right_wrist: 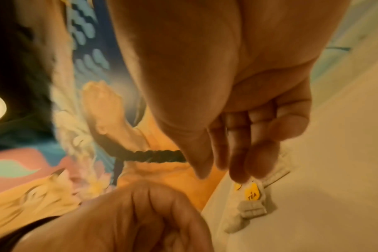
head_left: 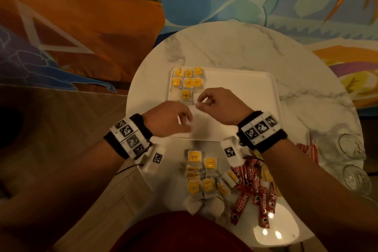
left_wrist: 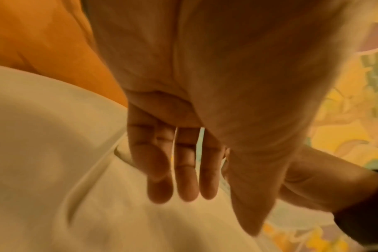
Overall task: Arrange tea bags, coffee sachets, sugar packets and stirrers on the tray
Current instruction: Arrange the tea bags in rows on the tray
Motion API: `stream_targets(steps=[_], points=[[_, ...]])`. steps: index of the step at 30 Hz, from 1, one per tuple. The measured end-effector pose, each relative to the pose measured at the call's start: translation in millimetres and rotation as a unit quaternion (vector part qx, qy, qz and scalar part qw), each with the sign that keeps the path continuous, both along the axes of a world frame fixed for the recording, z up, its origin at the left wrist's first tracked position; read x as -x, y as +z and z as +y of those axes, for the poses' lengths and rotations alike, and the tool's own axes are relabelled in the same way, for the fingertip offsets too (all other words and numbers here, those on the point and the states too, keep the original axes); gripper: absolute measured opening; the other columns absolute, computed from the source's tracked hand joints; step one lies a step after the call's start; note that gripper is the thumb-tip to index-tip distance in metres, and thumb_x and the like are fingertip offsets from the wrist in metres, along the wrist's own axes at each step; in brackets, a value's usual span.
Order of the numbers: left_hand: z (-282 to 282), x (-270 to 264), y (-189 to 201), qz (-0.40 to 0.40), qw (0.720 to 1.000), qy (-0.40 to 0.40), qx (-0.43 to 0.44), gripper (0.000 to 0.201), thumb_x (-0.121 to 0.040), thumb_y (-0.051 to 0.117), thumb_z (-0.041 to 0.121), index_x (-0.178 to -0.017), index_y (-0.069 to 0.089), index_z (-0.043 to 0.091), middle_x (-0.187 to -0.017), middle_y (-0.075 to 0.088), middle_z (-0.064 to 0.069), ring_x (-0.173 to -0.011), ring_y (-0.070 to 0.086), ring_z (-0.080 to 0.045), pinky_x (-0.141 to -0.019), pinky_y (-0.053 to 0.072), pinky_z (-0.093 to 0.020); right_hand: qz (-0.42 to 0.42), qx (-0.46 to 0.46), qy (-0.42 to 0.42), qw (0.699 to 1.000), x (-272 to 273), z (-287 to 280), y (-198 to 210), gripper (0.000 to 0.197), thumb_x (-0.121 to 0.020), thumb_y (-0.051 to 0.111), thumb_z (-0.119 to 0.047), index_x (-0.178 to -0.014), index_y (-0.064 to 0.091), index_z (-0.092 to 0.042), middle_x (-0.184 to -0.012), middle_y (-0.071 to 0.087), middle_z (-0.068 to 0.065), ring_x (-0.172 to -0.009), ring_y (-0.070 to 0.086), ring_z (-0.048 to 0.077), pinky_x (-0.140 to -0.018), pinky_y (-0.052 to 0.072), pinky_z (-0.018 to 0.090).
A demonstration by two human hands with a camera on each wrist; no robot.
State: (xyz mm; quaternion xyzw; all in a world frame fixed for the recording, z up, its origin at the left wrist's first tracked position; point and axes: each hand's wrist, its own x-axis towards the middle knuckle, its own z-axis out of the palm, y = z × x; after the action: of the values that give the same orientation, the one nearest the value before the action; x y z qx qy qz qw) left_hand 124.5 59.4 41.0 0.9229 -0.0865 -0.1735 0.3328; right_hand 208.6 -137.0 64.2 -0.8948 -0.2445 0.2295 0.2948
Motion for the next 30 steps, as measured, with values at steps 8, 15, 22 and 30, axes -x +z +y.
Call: stream_targets(steps=[8,15,22,30], points=[[-50.5,65.8,-25.4,0.088,0.987,-0.112,-0.078,0.072,-0.065,0.073,0.075,-0.124,0.050,0.041,-0.116,0.055,0.012,-0.102,0.056,-0.011,-0.087,0.049,-0.033,0.067,0.226,0.212,0.949,61.0,-79.2,6.6,0.053,-0.081,0.067,-0.067,-0.121,0.062,-0.033,-0.104,0.063,-0.014,-0.094,0.057,0.008,-0.081,0.049,0.030],[-83.9,76.5,-34.5,0.107,0.983,-0.069,-0.129,0.078,-0.072,0.080,0.059,-0.136,0.049,0.026,-0.124,0.047,0.000,-0.101,0.058,-0.022,-0.085,0.051,-0.039,0.004,0.253,0.310,0.917,102.9,-93.1,-30.6,0.066,-0.069,0.069,-0.073,-0.113,0.061,-0.025,-0.101,0.061,-0.004,-0.086,0.062,0.020,-0.071,0.051,0.033],[-92.8,70.1,-39.9,0.106,0.990,-0.041,-0.077,0.024,-0.081,0.078,0.033,-0.078,0.056,0.024,-0.086,0.054,0.000,-0.079,0.053,-0.021,-0.072,0.045,-0.039,-0.032,0.233,0.329,0.915,90.4,-88.5,-33.1,0.019,-0.083,0.057,-0.027,-0.090,0.068,-0.013,-0.084,0.066,0.004,-0.071,0.061,0.024,-0.049,0.039,0.028],[-75.9,60.1,-22.5,0.067,0.990,0.103,0.072,0.018,-0.083,0.079,0.037,-0.086,0.072,0.022,-0.084,0.071,0.007,-0.078,0.067,-0.007,-0.071,0.053,-0.032,0.069,0.029,0.241,0.968,53.1,-107.6,4.9,0.012,-0.089,0.073,-0.035,-0.094,0.074,-0.024,-0.091,0.069,-0.014,-0.076,0.061,-0.003,-0.067,0.044,0.014]])
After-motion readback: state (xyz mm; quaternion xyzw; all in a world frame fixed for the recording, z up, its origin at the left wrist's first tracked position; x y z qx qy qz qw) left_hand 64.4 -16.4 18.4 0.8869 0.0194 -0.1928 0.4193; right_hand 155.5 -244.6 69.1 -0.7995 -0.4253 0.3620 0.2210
